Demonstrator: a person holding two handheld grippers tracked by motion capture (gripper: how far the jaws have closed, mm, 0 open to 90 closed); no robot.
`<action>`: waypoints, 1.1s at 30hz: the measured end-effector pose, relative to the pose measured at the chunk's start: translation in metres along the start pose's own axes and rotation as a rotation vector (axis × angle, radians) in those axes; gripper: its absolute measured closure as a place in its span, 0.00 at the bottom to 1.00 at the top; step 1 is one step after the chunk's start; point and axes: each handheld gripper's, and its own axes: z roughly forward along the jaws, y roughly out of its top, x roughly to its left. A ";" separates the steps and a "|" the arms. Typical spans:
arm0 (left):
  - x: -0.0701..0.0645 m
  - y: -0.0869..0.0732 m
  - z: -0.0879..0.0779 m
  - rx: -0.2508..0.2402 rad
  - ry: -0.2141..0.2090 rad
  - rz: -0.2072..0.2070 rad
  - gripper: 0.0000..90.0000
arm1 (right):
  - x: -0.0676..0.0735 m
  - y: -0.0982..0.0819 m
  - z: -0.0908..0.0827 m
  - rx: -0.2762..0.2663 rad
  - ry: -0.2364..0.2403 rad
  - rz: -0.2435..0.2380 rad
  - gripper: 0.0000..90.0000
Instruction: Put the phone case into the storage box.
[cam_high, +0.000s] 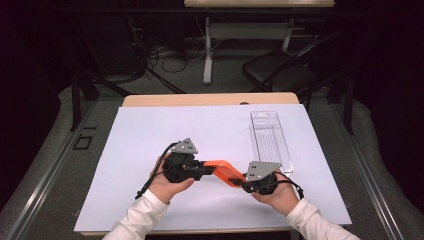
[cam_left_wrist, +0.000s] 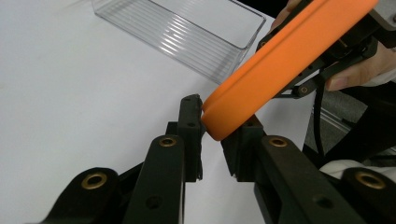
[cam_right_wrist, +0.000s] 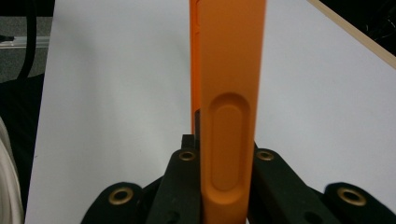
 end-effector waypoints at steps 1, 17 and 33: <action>0.000 0.000 0.000 -0.004 -0.003 -0.005 0.87 | 0.000 0.000 0.000 -0.002 0.001 0.000 0.97; 0.000 0.000 0.000 0.002 -0.002 -0.124 0.88 | 0.000 -0.001 0.002 -0.004 0.006 0.007 0.97; 0.004 0.005 0.002 0.021 -0.016 -0.209 0.89 | -0.001 0.000 0.002 -0.004 0.016 0.031 0.97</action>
